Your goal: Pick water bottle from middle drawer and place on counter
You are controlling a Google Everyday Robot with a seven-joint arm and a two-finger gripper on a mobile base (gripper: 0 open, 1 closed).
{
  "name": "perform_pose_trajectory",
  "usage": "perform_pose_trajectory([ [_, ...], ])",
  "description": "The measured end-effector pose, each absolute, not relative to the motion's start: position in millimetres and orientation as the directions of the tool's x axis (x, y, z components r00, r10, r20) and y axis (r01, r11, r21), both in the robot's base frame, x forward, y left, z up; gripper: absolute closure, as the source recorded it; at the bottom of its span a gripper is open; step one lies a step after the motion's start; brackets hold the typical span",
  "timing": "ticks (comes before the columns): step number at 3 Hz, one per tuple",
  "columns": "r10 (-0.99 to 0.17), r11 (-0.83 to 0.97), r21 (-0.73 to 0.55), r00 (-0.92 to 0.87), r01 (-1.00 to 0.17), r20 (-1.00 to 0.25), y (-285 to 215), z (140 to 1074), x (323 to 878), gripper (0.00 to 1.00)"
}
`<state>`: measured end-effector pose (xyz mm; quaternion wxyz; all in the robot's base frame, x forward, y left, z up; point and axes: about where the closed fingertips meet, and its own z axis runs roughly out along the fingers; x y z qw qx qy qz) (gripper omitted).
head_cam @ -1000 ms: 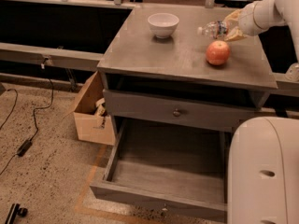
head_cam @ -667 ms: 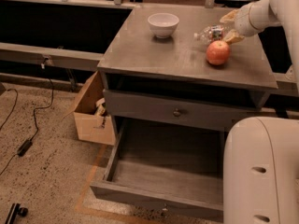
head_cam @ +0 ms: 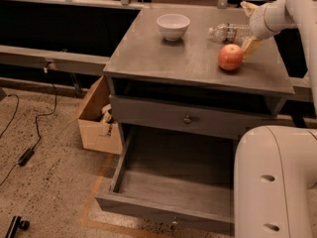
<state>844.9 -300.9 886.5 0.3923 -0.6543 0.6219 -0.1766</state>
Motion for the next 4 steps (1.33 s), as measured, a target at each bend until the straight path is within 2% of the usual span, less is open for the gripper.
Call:
perform_pose_trajectory([
  [1,-0.962,0.134,-0.778,0.109,-0.614,-0.252,-329,913,847,0.0],
  [2,-0.976,0.172,-0.857,0.036,-0.486,-0.216,-382,969,837,0.0],
  [3,-0.979,0.2,-0.92,-0.113,-0.338,-0.172,-458,1021,817,0.0],
  [4,-0.978,0.205,-0.921,-0.117,-0.332,-0.175,-457,1019,820,0.0],
])
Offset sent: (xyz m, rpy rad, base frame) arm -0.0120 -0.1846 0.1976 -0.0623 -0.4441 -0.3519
